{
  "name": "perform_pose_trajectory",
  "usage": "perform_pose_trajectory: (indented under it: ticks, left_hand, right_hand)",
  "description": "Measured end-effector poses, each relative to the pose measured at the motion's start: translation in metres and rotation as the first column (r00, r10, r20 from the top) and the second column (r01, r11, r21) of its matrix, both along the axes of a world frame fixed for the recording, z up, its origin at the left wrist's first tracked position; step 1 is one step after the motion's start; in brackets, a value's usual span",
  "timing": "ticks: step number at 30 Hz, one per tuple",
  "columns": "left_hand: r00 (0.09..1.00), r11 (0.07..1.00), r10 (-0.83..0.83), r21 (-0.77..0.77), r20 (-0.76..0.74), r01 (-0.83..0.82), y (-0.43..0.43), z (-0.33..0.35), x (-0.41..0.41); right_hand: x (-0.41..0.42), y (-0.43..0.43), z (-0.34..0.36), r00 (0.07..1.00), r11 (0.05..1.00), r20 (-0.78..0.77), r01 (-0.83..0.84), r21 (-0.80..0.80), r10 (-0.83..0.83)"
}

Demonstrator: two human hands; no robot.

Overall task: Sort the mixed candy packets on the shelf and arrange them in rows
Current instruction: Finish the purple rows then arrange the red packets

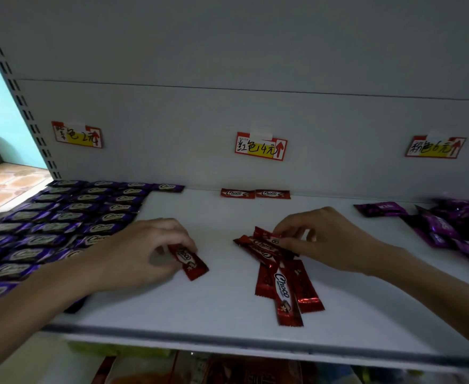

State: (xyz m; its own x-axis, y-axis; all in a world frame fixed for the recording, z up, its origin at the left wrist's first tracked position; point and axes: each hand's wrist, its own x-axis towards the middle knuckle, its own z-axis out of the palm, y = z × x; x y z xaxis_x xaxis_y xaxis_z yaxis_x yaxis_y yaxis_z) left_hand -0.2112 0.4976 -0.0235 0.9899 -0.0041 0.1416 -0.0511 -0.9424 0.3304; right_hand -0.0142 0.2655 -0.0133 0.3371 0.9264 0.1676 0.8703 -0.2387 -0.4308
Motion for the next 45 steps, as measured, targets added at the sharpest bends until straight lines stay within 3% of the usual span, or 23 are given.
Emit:
perform_pose_trajectory:
  ticks: [7,12,17,22,25,28,32,39,41,45]
  left_hand:
    - [0.993,0.992,0.106,0.059,0.055,-0.109,-0.007,-0.008,0.019]
    - [0.988,0.990,0.137,0.013,0.075,-0.138,-0.007,-0.006,0.028]
    - [0.975,0.981,0.183,0.037,0.126,-0.189,-0.001,-0.005,0.043]
    - [0.978,0.981,0.173,0.062,0.120,-0.181,-0.007,-0.003,0.070]
    - [0.985,0.982,0.156,0.092,0.080,-0.163,-0.012,-0.006,0.086]
    - [0.980,0.979,0.160,0.108,0.118,-0.173,-0.016,-0.007,0.091]
    - [0.978,0.982,0.132,0.113,0.160,-0.151,-0.018,-0.006,0.080]
    - [0.990,0.972,0.107,0.199,0.093,-0.123,-0.016,-0.010,0.081]
    - [0.991,0.971,0.110,0.203,0.076,-0.123,-0.014,-0.009,0.087]
    - [0.994,0.969,0.089,0.224,0.070,-0.103,-0.005,-0.008,0.096]
  right_hand:
    - [0.008,-0.004,-0.003,0.988,0.995,-0.137,0.084,0.049,-0.077]
    - [0.018,-0.008,-0.007,0.997,0.997,0.006,0.078,0.027,-0.078]
    - [0.026,-0.015,-0.003,0.997,0.993,0.023,0.073,0.097,-0.076]
    - [0.034,-0.016,-0.004,0.990,0.999,0.137,-0.007,-0.040,0.012]
    - [0.037,-0.014,-0.009,0.975,0.994,0.220,0.045,-0.099,-0.023]
    - [0.037,-0.014,-0.009,0.957,0.998,0.286,0.052,-0.035,-0.040]
    - [0.039,-0.016,-0.011,0.979,0.995,0.181,-0.092,-0.037,0.098]
    - [0.048,0.008,-0.010,0.967,0.986,0.195,0.164,0.013,-0.163]
    - [0.048,0.014,-0.015,0.952,0.987,0.261,0.151,0.053,-0.160]
    - [0.054,0.015,-0.023,0.972,0.994,0.221,0.056,0.097,-0.077]
